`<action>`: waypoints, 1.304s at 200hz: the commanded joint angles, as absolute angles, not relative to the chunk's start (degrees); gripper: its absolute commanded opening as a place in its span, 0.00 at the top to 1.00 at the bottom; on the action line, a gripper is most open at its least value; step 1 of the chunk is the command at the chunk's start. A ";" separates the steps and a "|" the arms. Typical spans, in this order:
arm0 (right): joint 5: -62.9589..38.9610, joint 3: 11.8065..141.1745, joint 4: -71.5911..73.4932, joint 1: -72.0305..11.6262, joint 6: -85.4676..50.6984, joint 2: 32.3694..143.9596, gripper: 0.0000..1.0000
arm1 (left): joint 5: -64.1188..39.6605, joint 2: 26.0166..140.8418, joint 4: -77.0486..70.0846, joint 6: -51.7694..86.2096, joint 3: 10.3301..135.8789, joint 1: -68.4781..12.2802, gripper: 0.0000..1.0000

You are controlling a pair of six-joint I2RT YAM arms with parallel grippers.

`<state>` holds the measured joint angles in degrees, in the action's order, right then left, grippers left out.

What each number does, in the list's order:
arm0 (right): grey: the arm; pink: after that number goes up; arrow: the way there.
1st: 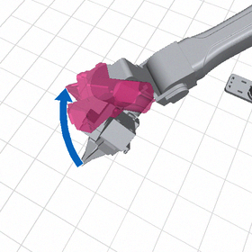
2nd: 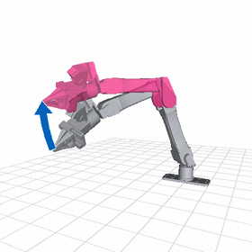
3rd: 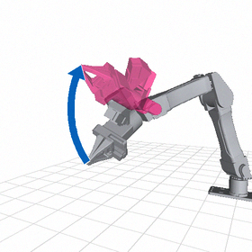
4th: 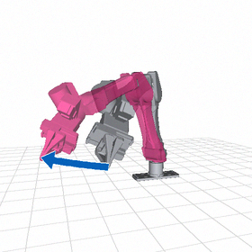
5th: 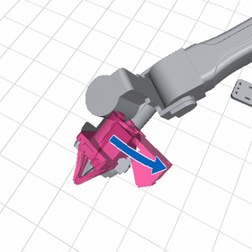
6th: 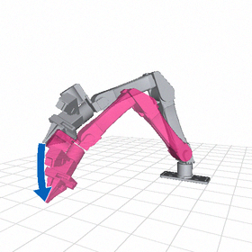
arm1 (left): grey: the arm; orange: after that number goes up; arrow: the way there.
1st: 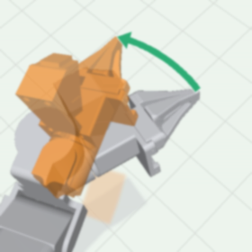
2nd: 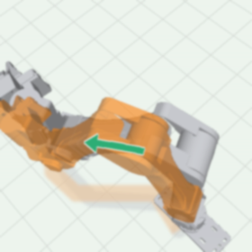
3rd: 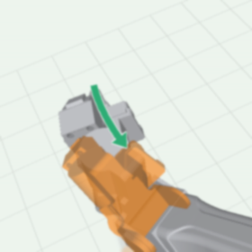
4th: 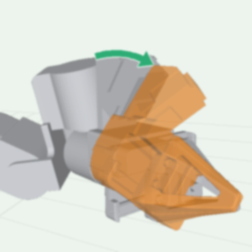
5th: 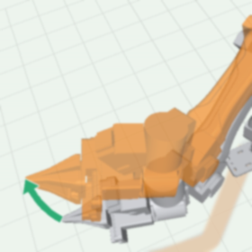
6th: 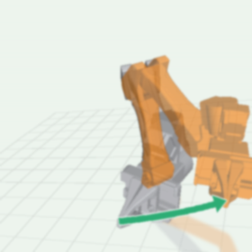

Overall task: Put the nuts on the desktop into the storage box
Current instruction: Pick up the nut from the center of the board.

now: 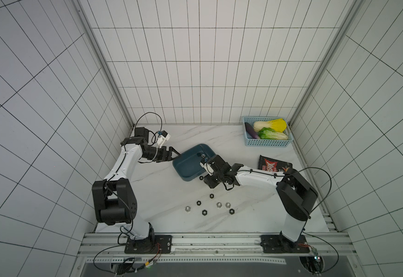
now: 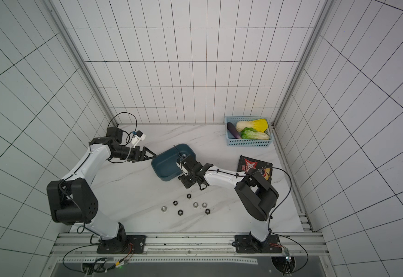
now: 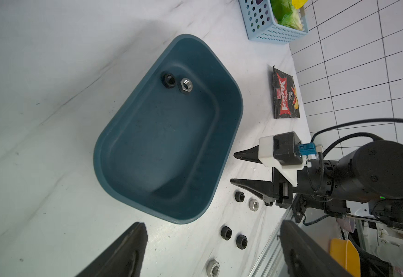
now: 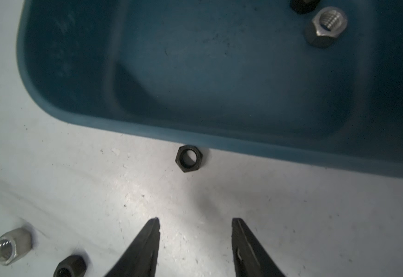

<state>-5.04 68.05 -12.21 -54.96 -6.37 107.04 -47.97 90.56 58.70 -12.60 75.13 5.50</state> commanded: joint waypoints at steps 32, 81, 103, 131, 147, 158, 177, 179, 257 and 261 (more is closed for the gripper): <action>-5.39 75.81 -10.52 -54.58 -6.06 114.55 0.50 | -42.62 87.11 55.57 -12.84 73.22 7.28 0.09; -3.69 78.98 -12.31 -54.54 -6.69 117.95 0.55 | -42.18 86.31 55.27 -13.36 72.39 7.33 0.09; -3.00 79.58 -13.31 -54.82 -7.03 118.68 0.56 | -42.27 86.05 55.36 -13.62 72.42 7.30 0.09; -2.42 81.15 -15.39 -55.01 -7.30 120.00 0.60 | -41.78 85.47 55.52 -14.15 72.33 7.30 0.09; -2.02 82.24 -17.04 -55.07 -7.61 120.78 0.60 | -41.72 85.09 55.51 -14.32 72.25 7.25 0.09; -1.89 82.70 -17.94 -55.15 -7.77 120.90 0.63 | -41.73 84.84 55.58 -14.33 72.15 7.28 0.09; -1.37 82.48 -19.11 -55.45 -8.07 119.87 0.67 | -41.75 84.49 55.72 -14.41 72.04 7.29 0.09; -1.37 82.52 -19.48 -55.55 -8.15 119.77 0.67 | -41.75 84.40 55.68 -14.41 72.04 7.29 0.09; -1.71 82.86 -29.67 -54.87 -9.76 116.63 0.75 | -40.67 83.67 54.93 -14.61 71.78 4.93 0.09; -2.02 82.93 -29.62 -54.71 -9.76 116.76 0.77 | -40.69 83.74 55.01 -14.64 71.81 4.78 0.09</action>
<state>-1.61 82.24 -25.56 -55.13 -8.84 118.15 -41.36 84.75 56.36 -13.96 72.36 5.65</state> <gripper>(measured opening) 0.261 0.907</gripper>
